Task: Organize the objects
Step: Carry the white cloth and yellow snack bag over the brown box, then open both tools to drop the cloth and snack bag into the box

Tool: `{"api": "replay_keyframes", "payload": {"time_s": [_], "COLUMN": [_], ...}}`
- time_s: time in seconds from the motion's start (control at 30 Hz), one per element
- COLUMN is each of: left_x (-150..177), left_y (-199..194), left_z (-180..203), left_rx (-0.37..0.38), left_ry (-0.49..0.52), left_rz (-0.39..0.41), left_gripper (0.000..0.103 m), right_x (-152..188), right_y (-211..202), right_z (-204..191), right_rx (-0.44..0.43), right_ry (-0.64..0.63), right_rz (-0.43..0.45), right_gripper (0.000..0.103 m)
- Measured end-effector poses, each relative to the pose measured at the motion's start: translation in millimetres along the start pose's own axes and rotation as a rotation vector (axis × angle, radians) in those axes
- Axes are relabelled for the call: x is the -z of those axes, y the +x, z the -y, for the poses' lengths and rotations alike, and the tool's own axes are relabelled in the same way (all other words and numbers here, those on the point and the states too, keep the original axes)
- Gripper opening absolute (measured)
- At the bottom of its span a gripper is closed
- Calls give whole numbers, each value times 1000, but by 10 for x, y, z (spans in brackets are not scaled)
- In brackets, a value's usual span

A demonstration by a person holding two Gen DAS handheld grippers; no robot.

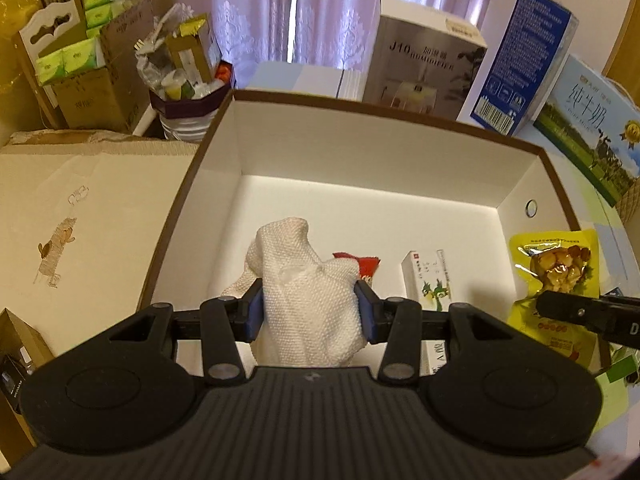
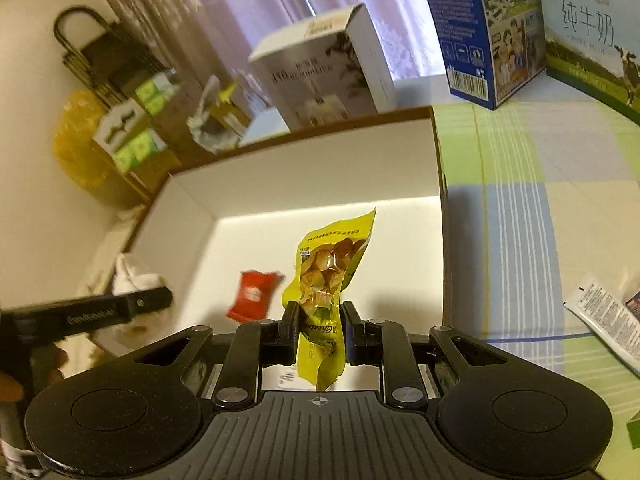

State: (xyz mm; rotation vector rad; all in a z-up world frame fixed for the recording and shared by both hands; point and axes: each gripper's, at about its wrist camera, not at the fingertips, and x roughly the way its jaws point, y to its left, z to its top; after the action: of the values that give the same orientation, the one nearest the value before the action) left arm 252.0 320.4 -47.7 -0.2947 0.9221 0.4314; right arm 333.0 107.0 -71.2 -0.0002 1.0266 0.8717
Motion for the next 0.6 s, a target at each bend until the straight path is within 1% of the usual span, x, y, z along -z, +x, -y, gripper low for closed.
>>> {"api": "replay_keyframes", "payload": {"time_s": [0.17,0.23,0.3,0.47,0.5,0.57,0.6], "left_x": [16,19,21,15,14,7,6], "left_y": [107,128,136,128,118,78,48], "left_z": [-35,-30,-26,-17,-8,4,6], "left_rx": [10,13,14,12,12,7,2], "left_ry": [6,11,16,35,44,52,55], "left_rz": [-28,-33,-35,-27,-23,-5,4], "left_gripper": [42,43,44,48,51,63,72], "right_x": [-18,-21,-20,7,17,39,51], "right_y": [77,70,62,2,-13,-59,-91], "right_z": [-47,-75,-102,-135,-144,-170,-179], "right_rx": [41,53,44,24,20,12,10], "right_ry": [-39,-69,-77,-84,-90,-102,-109], "right_rz": [14,29,32,31,30,33,36], "right_gripper": [19,26,31,34,35,37,40]}}
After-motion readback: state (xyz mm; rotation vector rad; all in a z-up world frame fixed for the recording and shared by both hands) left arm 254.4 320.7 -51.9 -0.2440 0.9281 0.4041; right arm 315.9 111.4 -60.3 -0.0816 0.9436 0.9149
